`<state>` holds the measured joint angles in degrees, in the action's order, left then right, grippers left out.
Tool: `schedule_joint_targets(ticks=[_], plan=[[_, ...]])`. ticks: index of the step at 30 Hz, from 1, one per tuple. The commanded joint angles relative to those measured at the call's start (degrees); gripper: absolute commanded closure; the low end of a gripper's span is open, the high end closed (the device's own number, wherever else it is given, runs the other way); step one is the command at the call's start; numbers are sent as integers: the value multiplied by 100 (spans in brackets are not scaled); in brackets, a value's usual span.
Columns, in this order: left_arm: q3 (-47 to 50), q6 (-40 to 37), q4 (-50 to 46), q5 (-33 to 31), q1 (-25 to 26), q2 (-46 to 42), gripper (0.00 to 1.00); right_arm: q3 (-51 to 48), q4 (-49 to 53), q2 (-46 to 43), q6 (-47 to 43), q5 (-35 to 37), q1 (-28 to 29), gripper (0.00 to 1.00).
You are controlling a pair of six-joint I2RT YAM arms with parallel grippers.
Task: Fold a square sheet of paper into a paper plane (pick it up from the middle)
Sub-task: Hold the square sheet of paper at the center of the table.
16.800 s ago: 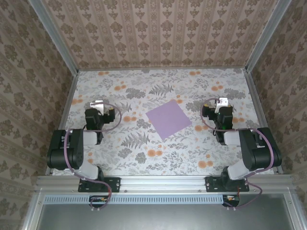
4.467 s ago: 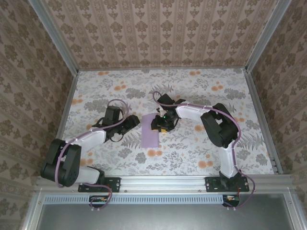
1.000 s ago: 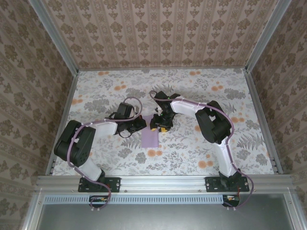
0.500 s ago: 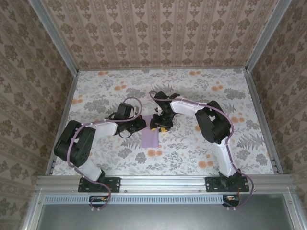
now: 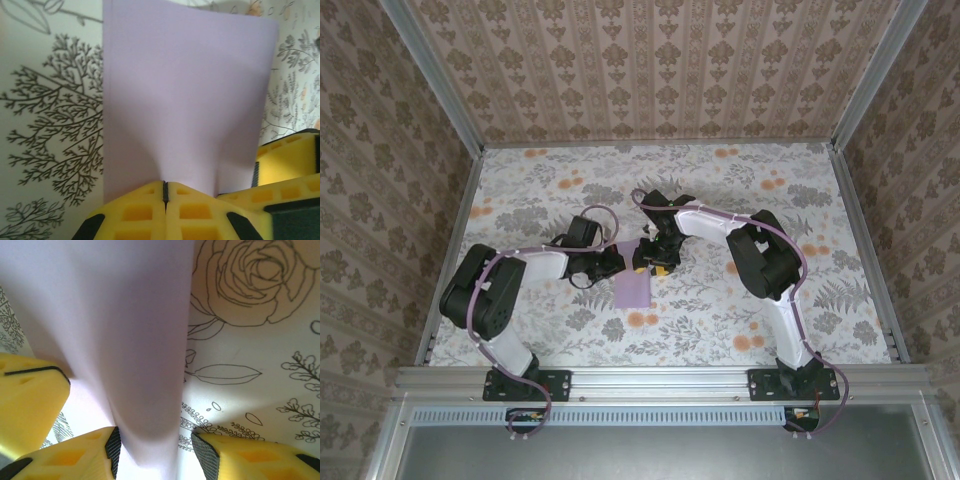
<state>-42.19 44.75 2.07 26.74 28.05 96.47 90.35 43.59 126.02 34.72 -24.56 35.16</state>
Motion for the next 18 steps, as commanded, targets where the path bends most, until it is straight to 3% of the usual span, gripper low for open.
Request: schedule_joint_targets(ticks=[1,8,18], plan=[[-174,-167,-475,-171,7,139,100,-651,83,1426,-53,1729,28,47],[-228,-311,-962,-340,5,263,100,-641,93,1004,-53,1594,25,47],[-193,-357,-1173,-510,39,336,100,-773,-275,-1126,-62,1025,-79,43]])
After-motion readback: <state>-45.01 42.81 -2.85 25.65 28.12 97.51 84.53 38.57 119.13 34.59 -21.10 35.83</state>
